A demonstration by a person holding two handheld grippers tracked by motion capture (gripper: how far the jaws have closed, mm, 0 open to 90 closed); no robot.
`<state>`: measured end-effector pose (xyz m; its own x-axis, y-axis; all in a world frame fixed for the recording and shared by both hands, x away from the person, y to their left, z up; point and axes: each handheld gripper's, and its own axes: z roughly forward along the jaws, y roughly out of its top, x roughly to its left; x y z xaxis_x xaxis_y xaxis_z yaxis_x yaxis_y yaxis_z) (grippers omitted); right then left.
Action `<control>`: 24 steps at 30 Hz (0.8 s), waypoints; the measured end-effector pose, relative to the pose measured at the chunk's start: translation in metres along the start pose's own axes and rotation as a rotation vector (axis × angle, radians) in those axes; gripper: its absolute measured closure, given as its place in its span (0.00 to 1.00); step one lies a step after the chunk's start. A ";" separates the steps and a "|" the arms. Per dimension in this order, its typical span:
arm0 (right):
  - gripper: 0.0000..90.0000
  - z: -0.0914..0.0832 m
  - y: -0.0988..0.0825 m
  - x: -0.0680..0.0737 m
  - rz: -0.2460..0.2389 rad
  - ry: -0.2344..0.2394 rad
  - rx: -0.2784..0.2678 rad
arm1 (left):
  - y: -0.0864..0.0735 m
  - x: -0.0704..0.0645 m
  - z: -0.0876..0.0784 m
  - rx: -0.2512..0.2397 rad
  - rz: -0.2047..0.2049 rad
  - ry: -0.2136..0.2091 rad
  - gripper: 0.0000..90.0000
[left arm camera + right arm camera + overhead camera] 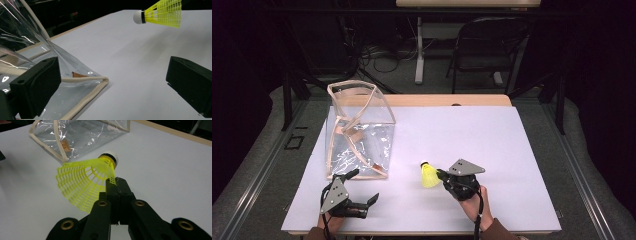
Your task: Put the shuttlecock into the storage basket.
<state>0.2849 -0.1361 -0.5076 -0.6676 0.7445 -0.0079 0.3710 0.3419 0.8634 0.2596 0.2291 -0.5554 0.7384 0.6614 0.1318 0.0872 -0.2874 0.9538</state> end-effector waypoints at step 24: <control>1.00 -0.022 0.045 -0.005 0.011 -0.008 -0.050 | 0.000 0.002 0.000 0.000 -0.016 -0.004 0.00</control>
<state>0.2907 -0.1377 -0.4573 -0.6580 0.7530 -0.0020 0.3455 0.3043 0.8877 0.2612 0.2303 -0.5554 0.7392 0.6634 0.1157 0.0986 -0.2766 0.9559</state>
